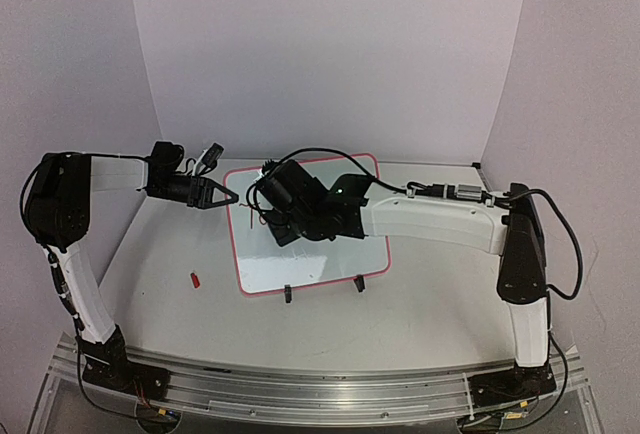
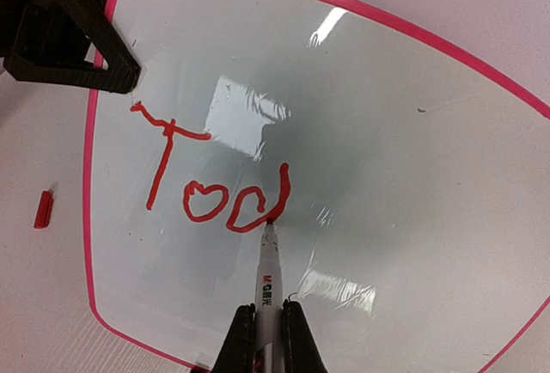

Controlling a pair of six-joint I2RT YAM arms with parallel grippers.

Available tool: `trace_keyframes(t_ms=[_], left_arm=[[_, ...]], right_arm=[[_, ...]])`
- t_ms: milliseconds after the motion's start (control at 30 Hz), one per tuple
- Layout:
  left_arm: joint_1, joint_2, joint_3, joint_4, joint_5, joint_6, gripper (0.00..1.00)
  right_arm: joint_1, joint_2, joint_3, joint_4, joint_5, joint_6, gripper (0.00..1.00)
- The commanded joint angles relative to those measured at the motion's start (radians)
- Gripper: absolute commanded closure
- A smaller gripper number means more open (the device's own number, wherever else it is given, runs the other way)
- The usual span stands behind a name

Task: Write a sentence on the whiteboard
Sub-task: Write on the whiteboard with the whiteboard.

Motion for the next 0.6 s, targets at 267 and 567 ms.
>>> trace_keyframes(t_ms=[267, 567], left_arm=[[-0.03, 0.022, 0.0, -0.01, -0.038, 0.109, 1.0], [-0.028, 0.02, 0.001, -0.013, -0.039, 0.111, 1.0]], right_arm=[[-0.019, -0.005, -0.031, -0.079, 0.002, 0.029, 1.0], [-0.019, -0.006, -0.03, -0.1, 0.012, 0.031, 1.0]])
